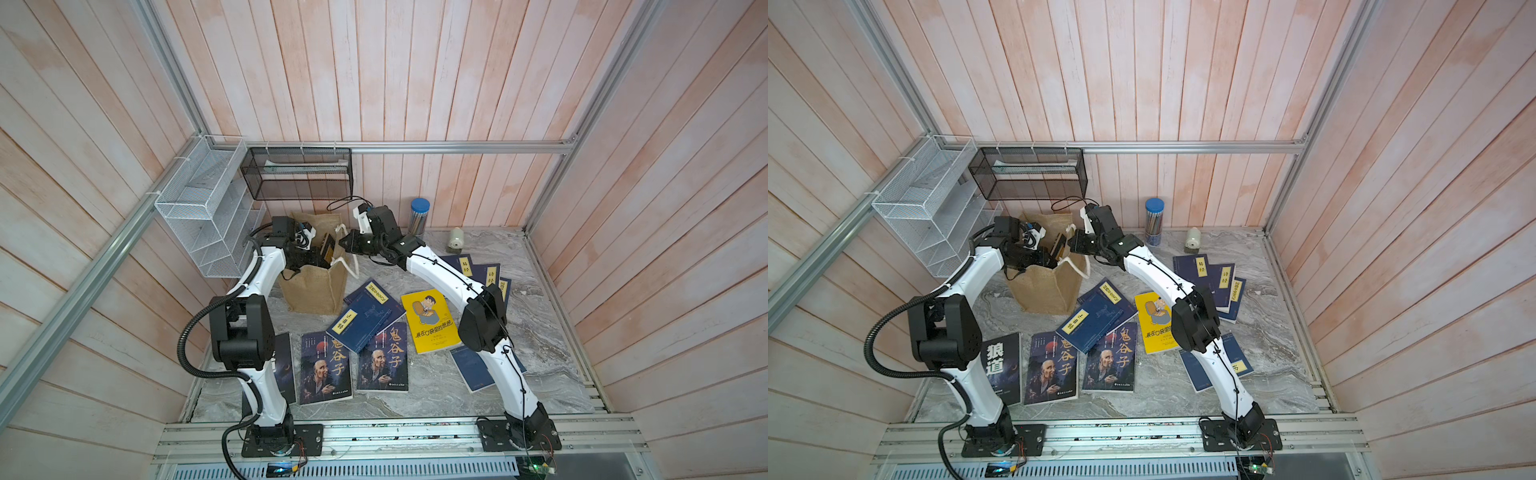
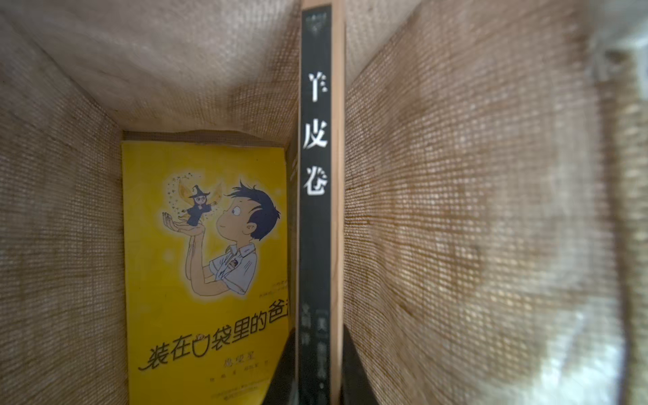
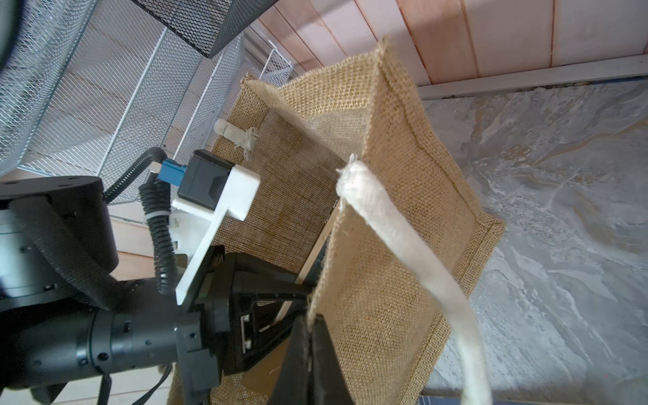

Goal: Put the books into the canvas bag
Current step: Place the book in the canvas bag.

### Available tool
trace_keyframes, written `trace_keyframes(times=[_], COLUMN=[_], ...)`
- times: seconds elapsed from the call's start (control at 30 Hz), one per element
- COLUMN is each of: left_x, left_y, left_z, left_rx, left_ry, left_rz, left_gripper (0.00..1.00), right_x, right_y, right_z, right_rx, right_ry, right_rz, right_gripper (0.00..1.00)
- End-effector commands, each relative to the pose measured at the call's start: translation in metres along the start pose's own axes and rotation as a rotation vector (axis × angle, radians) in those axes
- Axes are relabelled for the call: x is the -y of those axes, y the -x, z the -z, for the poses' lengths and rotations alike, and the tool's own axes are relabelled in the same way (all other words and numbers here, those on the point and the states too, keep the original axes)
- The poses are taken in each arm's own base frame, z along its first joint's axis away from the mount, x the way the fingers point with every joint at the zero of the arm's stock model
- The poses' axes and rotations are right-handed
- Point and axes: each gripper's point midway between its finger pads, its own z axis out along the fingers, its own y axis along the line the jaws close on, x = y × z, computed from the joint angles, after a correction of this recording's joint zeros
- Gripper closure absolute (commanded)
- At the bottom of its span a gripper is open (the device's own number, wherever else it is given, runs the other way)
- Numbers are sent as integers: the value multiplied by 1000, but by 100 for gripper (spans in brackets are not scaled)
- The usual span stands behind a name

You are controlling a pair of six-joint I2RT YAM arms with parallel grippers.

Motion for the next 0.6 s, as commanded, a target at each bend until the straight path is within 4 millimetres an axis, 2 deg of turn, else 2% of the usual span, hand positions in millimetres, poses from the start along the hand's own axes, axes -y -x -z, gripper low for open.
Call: trace_keyframes(times=[0.0,0.27,0.43,0.57], left_x=[-12,-22,-21,-29], left_y=[10,22,31,38], left_z=[-3,16,31,43], left_rx=[49,96,138,162], left_ry=[44,123,148,204], left_rz=[-5,-13,-30,-38], left_gripper=[90,62,57,55], right_x=[-4,-4,-7,-8], right_y=[10,10,11,12], right_z=[4,4,6,8], right_rx=[45,44,45,47], right_ry=[-4,-4,0,1], right_rz=[35,36,39,44], right_gripper=[100,100,100,100])
